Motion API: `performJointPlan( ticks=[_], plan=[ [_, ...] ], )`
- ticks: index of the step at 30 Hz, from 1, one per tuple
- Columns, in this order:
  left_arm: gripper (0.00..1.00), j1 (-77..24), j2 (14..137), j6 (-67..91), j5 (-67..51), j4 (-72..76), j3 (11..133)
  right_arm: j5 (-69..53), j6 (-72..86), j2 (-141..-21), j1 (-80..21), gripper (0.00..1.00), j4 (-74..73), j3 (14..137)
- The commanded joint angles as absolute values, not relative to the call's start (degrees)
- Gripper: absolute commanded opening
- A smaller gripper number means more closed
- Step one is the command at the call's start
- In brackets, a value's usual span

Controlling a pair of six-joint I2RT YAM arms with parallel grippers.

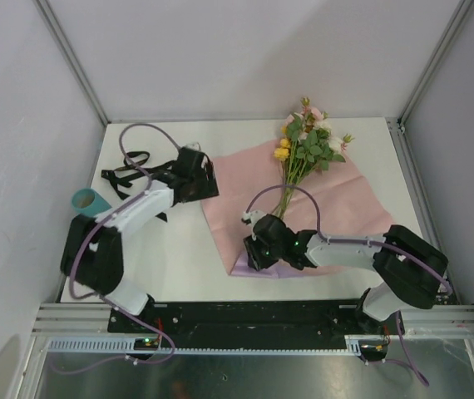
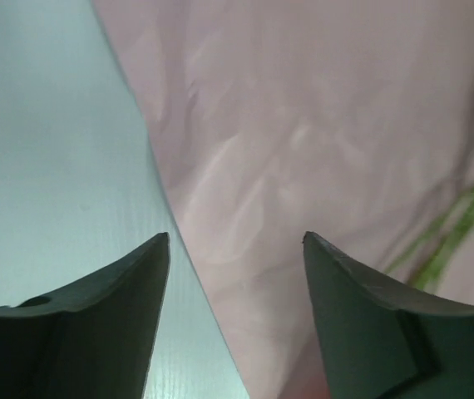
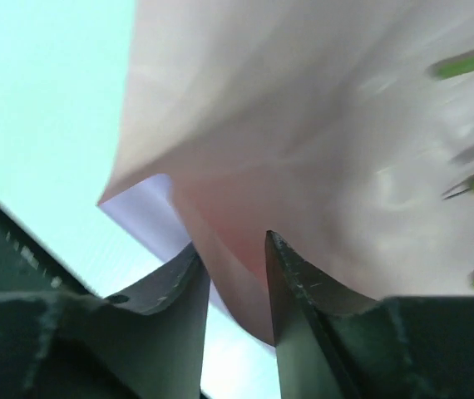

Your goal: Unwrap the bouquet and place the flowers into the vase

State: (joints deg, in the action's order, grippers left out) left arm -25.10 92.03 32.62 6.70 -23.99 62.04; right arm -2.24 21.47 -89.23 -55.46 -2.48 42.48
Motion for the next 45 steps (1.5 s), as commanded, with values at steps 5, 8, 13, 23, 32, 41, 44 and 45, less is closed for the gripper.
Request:
performJointPlan(
  ticks=[5, 8, 13, 23, 32, 41, 44, 45],
  plan=[
    [0.86, -24.8, 71.2, 21.2, 4.4, -32.6, 66.8, -2.5, 25.2, -81.4, -64.9, 0.51, -16.1, 43.0],
    [0.95, -24.8, 65.1, 18.4, 4.4, -33.7, 64.4, -1.5, 28.1, -81.1, -67.3, 0.52, -16.7, 42.2],
    [0.99, -24.8, 57.3, 15.3, 5.6, -34.2, 57.6, 0.0, 32.4, -81.2, -70.6, 0.50, -18.2, 41.2],
    [1.00, -24.8, 52.2, 13.5, 6.6, -34.5, 51.4, -3.8, 38.7, -72.1, -74.0, 0.64, -23.0, 41.5],
    [0.99, -24.8, 49.5, 13.3, 3.1, -34.4, 51.5, 10.1, 37.7, -65.8, -59.5, 0.51, -14.7, 43.0],
    [1.00, -24.8, 46.5, 13.1, 5.5, -34.4, 50.7, 9.7, 38.2, -71.9, -34.7, 0.44, -1.6, 43.5],
    [1.00, -24.8, 46.7, 13.0, 5.0, -34.4, 50.7, 6.5, 39.2, -76.2, -28.6, 0.42, 2.5, 44.5],
    [1.00, -24.8, 46.9, 12.9, 4.9, -34.4, 50.6, 5.6, 39.4, -77.6, -27.2, 0.41, 3.5, 44.9]
  ],
)
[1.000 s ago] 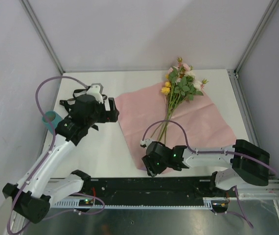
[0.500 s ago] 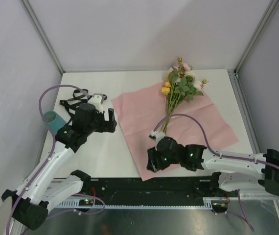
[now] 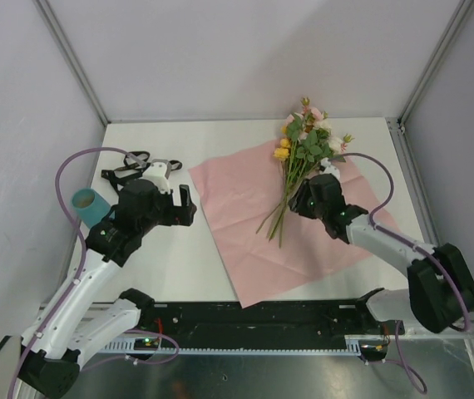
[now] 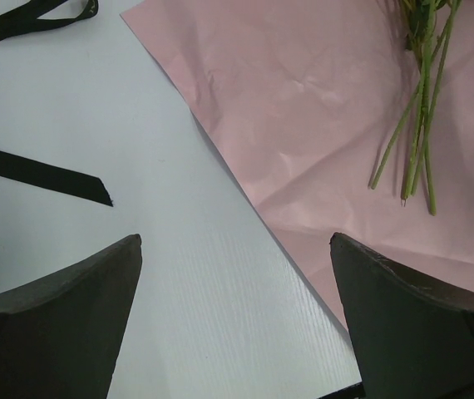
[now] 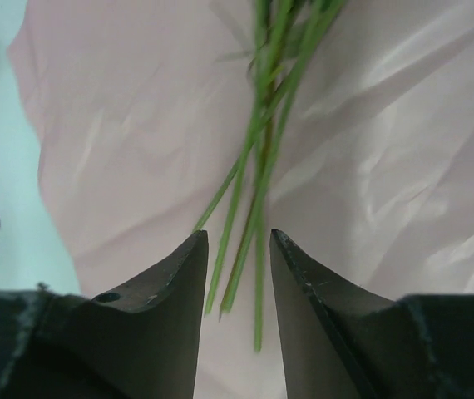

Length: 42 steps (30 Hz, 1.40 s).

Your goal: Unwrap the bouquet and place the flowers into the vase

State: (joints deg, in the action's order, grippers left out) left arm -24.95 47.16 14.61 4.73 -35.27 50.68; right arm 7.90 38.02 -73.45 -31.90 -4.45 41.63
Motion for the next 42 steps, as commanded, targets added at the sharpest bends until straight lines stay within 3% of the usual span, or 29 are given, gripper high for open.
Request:
performJointPlan(
  ticks=[1, 6, 16, 34, 42],
  plan=[
    [1.00, -24.8, 47.1, 12.9, 4.8, -34.4, 50.7, 5.1, 39.4, -79.4, -26.0, 0.40, 4.7, 45.3],
    [1.00, -24.8, 48.1, 12.8, 4.1, -34.5, 50.8, 2.0, 39.7, -86.3, -21.6, 0.37, 8.4, 48.1],
    [1.00, -24.8, 48.5, 13.0, 4.3, -34.4, 50.7, -0.5, 41.7, -95.9, -19.3, 0.39, 11.6, 52.6],
    [1.00, -24.8, 48.9, 13.3, 3.5, -34.4, 50.6, 2.9, 44.6, -101.6, -19.4, 0.30, 12.5, 52.8],
    [1.00, -24.8, 48.6, 13.1, 3.7, -34.4, 50.5, 6.8, 41.6, -98.1, -20.5, 0.05, 11.1, 52.7]
  ],
)
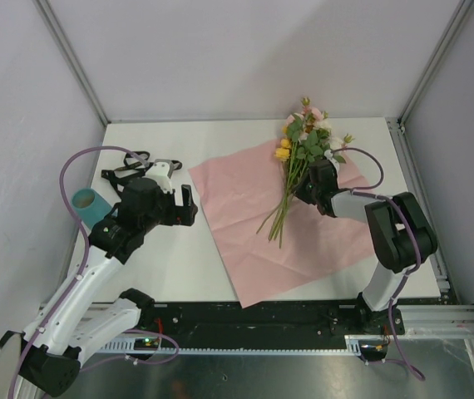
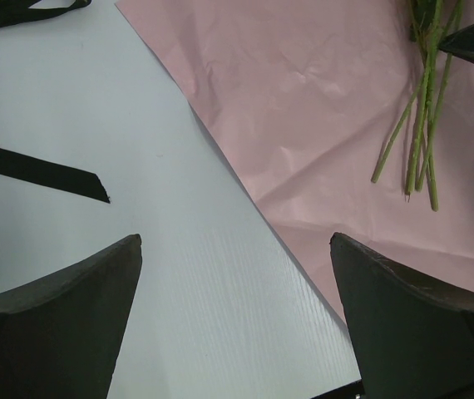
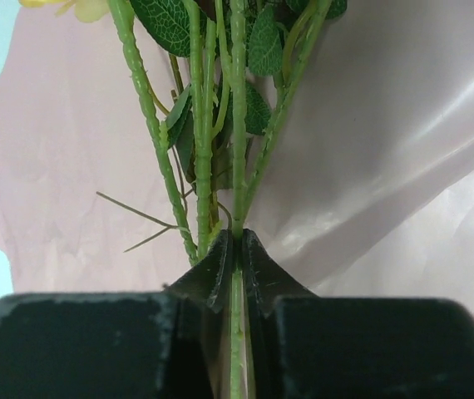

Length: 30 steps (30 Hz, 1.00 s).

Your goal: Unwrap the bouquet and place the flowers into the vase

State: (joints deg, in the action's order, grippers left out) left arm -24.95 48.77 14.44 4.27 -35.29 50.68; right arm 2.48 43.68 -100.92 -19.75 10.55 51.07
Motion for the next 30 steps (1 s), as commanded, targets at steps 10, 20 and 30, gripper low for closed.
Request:
performJointPlan(
  ticks=[10, 20, 30],
  plan=[
    [1.00, -24.9, 48.2, 13.2, 3.3, -34.3, 50.6, 22.8, 34.4, -88.8, -26.8, 0.00, 7.5, 52.5],
    [0.96, -24.9, 47.5, 15.1, -3.8, -32.3, 52.9, 25.4, 30.4, -77.8, -31.1, 0.00, 4.1, 52.5],
    [0.95, -24.8, 50.0, 17.9, -13.3, -31.1, 61.1, 18.7, 28.1, -67.1, -34.1, 0.00, 2.0, 51.3]
  ],
)
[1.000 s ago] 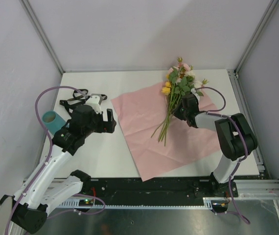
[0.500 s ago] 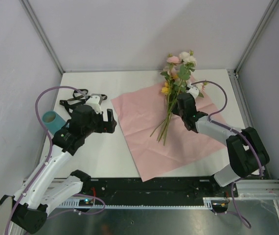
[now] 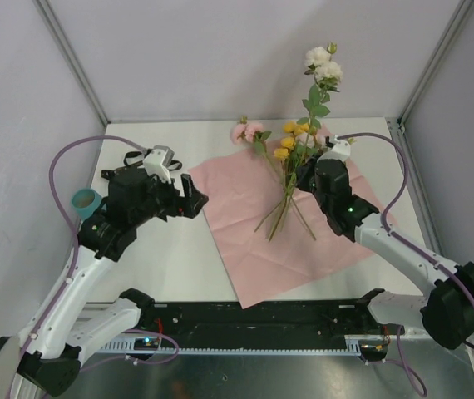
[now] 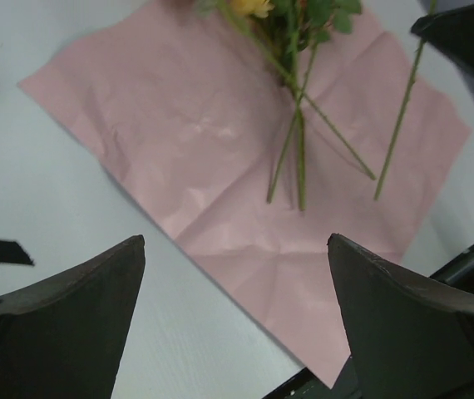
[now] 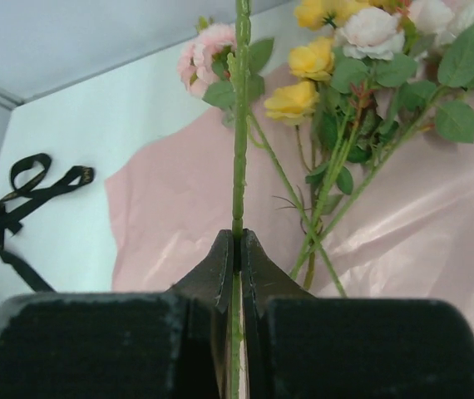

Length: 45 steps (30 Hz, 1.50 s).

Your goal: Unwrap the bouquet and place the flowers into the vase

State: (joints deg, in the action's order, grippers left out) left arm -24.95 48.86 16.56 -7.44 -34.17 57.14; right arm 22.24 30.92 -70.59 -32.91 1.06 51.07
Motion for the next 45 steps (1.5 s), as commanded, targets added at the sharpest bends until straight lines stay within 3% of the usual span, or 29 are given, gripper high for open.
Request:
performJointPlan(
  ticks=[1, 10, 17, 22, 26, 34, 38, 45],
  plan=[
    [0.95, -24.8, 50.6, 18.2, -14.5, -30.6, 61.6, 16.0, 27.4, -66.1, -34.3, 0.00, 3.1, 50.7],
    [0.87, -24.8, 53.6, 23.4, -28.8, -20.8, 63.5, -13.6, 23.5, -62.3, -39.6, 0.00, 15.1, 46.6],
    [0.77, -24.9, 55.9, 28.9, -36.6, -12.4, 62.7, -17.7, 20.6, -64.4, -49.4, 0.00, 20.8, 45.9],
    [0.71, -24.9, 55.2, 30.0, -35.2, -9.8, 60.0, -18.1, 20.7, -66.6, -53.1, 0.00, 23.6, 45.4],
    [0.53, -24.9, 54.5, 30.9, -33.9, -8.4, 58.2, -17.7, 20.9, -68.1, -54.7, 0.00, 24.8, 44.9],
    [0.04, -24.9, 53.5, 30.5, -29.5, -8.0, 56.5, -15.2, 22.1, -70.5, -55.3, 0.00, 25.5, 43.9],
    [0.00, -24.9, 53.9, 29.4, -27.3, -8.4, 56.9, -13.7, 23.0, -71.0, -55.3, 0.17, 25.2, 43.7],
    [0.00, -24.9, 52.3, 23.1, -16.3, -13.5, 59.2, -8.5, 22.6, -67.4, -55.1, 0.69, 21.5, 42.1]
  ],
)
